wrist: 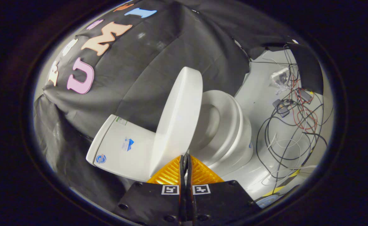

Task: Open the toilet lid.

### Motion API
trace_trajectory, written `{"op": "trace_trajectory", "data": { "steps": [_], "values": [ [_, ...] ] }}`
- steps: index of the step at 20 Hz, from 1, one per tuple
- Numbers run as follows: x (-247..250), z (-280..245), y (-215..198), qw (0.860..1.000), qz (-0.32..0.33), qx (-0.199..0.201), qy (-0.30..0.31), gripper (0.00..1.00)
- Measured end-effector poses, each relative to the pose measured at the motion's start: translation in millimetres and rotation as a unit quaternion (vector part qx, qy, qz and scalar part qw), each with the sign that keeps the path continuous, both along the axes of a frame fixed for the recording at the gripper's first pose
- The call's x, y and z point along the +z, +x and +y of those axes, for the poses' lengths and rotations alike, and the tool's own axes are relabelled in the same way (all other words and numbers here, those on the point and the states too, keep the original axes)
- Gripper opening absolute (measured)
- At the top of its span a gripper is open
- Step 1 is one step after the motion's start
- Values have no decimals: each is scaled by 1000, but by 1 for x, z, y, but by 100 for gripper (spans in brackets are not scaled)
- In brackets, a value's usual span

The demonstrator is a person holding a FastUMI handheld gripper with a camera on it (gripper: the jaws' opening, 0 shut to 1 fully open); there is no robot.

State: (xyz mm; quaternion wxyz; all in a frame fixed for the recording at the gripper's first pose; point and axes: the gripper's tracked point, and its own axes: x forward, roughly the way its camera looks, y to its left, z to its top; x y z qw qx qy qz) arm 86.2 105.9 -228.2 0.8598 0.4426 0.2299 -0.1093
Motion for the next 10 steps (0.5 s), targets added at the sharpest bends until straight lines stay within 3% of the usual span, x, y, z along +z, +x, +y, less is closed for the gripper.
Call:
{"op": "trace_trajectory", "data": {
  "steps": [4,10],
  "values": [
    [14,5,4,1000,-1,-13,8,1],
    [41,17,16,1000,-10,1,-25,1]
  ]
}}
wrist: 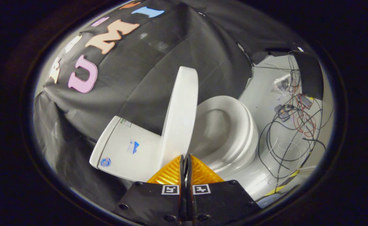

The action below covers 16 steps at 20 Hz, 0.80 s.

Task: Open the toilet lid.

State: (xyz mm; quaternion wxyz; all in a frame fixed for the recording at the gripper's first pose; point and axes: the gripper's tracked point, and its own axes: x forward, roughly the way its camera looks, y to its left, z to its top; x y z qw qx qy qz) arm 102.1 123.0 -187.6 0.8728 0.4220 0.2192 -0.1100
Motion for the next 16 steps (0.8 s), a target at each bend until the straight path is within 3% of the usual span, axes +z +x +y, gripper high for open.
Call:
{"op": "trace_trajectory", "data": {
  "steps": [16],
  "values": [
    [39,22,16,997,9,20,-70,3]
  ]
}}
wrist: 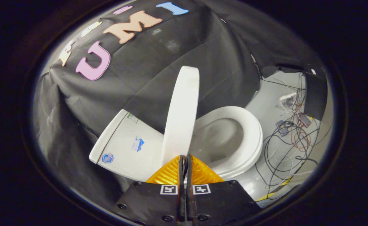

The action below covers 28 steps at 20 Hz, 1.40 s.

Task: Open the toilet lid.

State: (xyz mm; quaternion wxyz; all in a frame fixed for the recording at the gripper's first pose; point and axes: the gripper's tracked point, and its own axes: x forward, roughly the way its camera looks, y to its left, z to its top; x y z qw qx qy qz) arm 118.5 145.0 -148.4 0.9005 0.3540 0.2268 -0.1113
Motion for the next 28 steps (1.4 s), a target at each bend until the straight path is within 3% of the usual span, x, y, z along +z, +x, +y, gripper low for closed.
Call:
{"op": "trace_trajectory", "data": {
  "steps": [28],
  "values": [
    [52,52,26,991,11,13,-134,3]
  ]
}}
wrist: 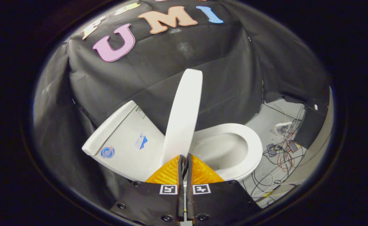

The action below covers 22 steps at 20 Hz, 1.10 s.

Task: Open the toilet lid.

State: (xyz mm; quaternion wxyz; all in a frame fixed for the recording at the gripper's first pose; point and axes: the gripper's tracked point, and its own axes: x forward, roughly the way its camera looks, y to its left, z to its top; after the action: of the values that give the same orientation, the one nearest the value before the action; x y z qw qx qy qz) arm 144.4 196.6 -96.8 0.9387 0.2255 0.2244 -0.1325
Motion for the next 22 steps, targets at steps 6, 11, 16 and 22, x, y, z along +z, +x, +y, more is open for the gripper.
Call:
{"op": "trace_trajectory", "data": {
  "steps": [6,11,16,22],
  "values": [
    [11,17,10,1000,-4,7,-24,4],
    [18,29,16,999,-5,11,-43,4],
    [26,43,23,998,-8,12,-63,4],
    [38,68,36,996,-9,26,-82,4]
  ]
}}
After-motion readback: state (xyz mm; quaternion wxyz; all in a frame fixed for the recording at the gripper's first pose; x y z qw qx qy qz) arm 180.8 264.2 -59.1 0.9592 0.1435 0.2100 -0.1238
